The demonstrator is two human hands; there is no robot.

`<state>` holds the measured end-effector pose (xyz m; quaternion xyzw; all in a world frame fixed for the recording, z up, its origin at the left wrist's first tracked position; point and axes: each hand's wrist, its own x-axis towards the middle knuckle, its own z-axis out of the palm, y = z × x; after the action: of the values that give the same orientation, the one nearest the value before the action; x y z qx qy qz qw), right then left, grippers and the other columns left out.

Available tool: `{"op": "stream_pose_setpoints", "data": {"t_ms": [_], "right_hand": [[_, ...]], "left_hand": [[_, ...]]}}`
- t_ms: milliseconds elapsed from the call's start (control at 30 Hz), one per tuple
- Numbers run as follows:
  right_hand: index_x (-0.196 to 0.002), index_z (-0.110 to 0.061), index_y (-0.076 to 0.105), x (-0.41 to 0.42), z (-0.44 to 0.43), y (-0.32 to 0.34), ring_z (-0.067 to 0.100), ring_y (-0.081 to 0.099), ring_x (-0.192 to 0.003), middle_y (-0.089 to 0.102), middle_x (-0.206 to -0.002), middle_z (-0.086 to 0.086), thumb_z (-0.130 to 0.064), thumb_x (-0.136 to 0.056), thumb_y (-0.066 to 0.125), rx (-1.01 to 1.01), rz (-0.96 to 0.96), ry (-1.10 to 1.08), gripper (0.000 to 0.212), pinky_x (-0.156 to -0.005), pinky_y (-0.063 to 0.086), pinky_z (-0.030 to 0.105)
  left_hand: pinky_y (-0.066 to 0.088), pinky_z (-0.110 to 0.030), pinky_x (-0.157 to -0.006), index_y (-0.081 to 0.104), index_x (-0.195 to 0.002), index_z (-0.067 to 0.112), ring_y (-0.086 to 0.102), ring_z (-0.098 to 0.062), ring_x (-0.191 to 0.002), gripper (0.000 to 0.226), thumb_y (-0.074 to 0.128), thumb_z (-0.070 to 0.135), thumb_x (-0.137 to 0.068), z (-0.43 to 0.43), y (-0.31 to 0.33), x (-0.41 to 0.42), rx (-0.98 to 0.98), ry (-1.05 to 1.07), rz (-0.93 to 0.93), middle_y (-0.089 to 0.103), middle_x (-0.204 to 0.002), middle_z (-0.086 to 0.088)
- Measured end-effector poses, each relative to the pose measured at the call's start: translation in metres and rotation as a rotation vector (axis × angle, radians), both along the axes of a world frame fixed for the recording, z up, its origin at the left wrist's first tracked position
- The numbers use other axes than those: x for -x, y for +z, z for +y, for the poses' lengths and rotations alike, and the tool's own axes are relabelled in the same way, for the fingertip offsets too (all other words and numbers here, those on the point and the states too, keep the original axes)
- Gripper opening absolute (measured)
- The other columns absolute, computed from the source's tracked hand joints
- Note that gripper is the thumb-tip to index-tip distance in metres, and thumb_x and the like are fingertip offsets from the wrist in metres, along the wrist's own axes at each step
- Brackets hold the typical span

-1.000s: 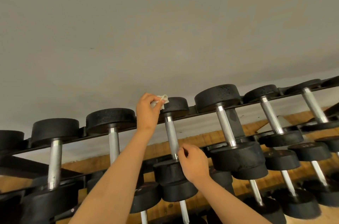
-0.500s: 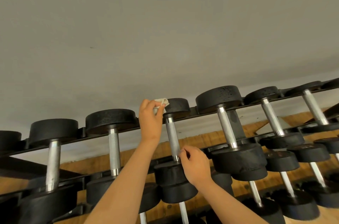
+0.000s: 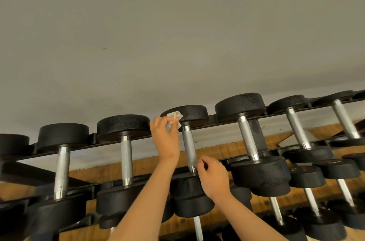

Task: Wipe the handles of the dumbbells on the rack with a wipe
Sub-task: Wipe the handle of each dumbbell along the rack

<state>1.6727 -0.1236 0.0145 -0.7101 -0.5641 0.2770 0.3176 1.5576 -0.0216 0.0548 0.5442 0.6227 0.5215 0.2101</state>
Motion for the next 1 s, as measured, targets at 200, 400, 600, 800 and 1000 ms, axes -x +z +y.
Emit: {"op": "stream_pose_setpoints", "data": {"t_ms": [200,400,600,800,1000], "right_hand": [[-0.071,-0.019,0.06,0.0,0.0,0.0,0.008,0.056,-0.065,0.059,-0.068,-0.005,-0.021,-0.095,0.05,0.011,0.014,0.001,0.026,-0.056,0.042,0.014],[-0.071,-0.019,0.061,-0.001,0.0,-0.003,0.007,0.057,-0.066,0.061,-0.068,-0.005,-0.019,-0.095,0.049,0.007,0.013,-0.005,0.027,-0.056,0.042,0.014],[-0.07,-0.018,0.061,-0.001,0.0,-0.003,0.01,0.057,-0.064,0.061,-0.067,-0.003,-0.018,-0.094,0.049,0.007,0.009,-0.007,0.027,-0.057,0.045,0.021],[-0.07,-0.018,0.061,-0.001,0.001,-0.003,0.01,0.058,-0.064,0.061,-0.066,-0.004,-0.018,-0.094,0.049,0.001,0.021,-0.008,0.027,-0.06,0.051,0.029],[-0.073,-0.017,0.062,-0.001,-0.002,0.001,0.009,0.058,-0.067,0.063,-0.07,-0.004,-0.018,-0.095,0.048,0.018,0.013,-0.017,0.026,-0.06,0.049,0.026]], "left_hand": [[0.035,-0.006,-0.076,0.07,-0.088,0.007,0.047,-0.009,-0.092,0.011,0.068,0.018,-0.09,0.03,0.012,0.016,0.036,0.008,0.027,0.062,-0.09,-0.003],[0.047,-0.013,-0.081,0.072,-0.099,0.007,0.055,-0.007,-0.086,0.011,0.065,0.008,-0.09,0.006,0.007,0.007,0.026,0.041,-0.038,0.061,-0.094,0.001],[0.046,-0.005,-0.077,0.071,-0.103,0.004,0.056,-0.003,-0.08,0.014,0.064,0.006,-0.091,0.021,0.007,0.016,0.046,0.033,-0.125,0.063,-0.096,-0.005],[0.048,-0.007,-0.078,0.07,-0.102,0.004,0.057,-0.006,-0.085,0.013,0.063,0.006,-0.091,0.005,-0.003,0.009,0.063,0.087,-0.221,0.062,-0.097,-0.004],[0.051,-0.018,-0.085,0.07,-0.104,0.004,0.06,-0.011,-0.091,0.015,0.063,0.008,-0.092,0.013,0.0,0.014,0.089,0.093,-0.211,0.064,-0.102,-0.008]]}}
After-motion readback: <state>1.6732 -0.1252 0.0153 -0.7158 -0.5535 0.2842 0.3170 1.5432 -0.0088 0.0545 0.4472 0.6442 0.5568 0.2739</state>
